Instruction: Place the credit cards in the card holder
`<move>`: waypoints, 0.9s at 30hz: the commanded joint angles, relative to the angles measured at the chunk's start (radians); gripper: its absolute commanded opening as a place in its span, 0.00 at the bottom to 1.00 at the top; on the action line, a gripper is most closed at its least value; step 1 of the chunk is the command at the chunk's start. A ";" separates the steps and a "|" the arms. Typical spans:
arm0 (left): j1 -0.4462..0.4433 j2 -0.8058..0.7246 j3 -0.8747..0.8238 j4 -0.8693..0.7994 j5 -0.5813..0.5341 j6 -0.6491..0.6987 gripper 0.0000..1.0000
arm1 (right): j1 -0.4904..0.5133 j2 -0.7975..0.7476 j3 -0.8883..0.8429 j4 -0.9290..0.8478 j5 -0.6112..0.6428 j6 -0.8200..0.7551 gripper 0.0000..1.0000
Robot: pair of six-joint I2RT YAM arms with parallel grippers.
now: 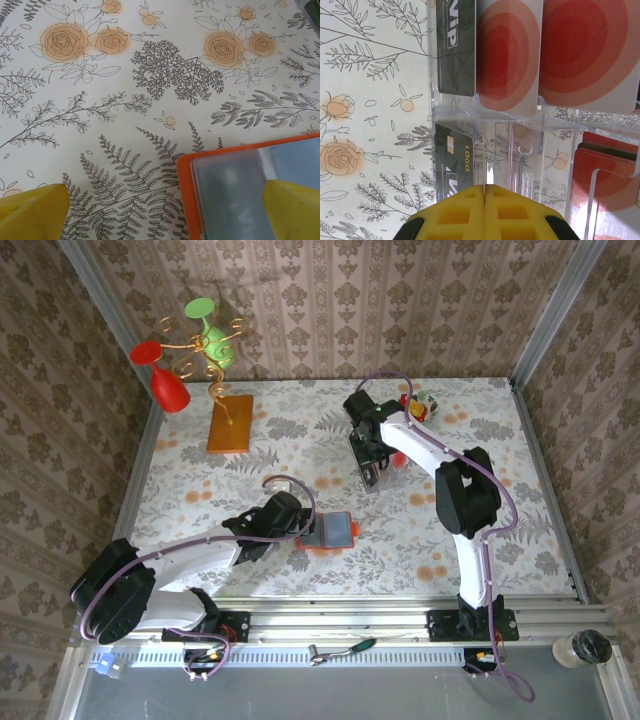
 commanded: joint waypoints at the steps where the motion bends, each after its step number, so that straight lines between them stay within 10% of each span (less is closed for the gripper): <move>1: 0.004 0.005 0.002 -0.003 -0.015 -0.002 1.00 | 0.004 -0.109 0.027 -0.044 0.007 -0.020 0.00; 27: -0.001 -0.073 -0.063 -0.085 -0.049 -0.057 1.00 | 0.247 -0.363 -0.517 0.441 -0.495 0.326 0.00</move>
